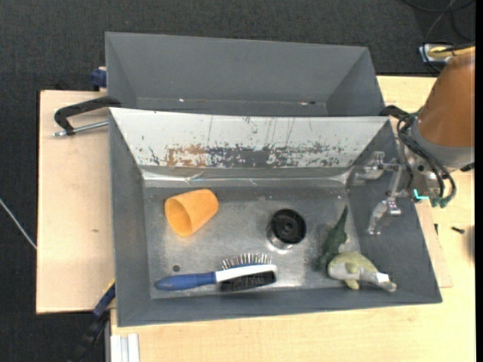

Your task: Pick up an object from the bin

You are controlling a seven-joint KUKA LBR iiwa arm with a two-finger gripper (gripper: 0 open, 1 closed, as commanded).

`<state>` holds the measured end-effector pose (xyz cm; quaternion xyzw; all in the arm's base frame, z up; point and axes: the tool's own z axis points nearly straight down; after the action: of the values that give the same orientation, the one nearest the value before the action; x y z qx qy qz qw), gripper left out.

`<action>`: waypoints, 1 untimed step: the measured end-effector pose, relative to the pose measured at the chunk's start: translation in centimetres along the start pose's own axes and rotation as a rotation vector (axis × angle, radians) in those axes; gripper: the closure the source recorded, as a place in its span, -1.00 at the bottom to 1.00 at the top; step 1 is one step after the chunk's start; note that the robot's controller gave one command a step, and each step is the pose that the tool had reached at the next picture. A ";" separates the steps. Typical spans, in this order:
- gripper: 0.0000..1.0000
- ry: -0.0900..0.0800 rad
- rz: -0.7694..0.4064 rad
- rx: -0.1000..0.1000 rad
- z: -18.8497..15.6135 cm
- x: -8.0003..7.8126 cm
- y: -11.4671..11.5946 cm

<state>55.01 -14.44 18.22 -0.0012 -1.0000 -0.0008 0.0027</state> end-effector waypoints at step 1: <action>-1.00 0.002 0.035 -0.003 10.3 1.2 3.7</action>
Offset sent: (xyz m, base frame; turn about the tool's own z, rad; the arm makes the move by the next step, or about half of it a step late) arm -0.0117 0.0346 -0.0988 0.0373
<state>53.71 -10.68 7.94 -0.0189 -0.9998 -0.0021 0.0035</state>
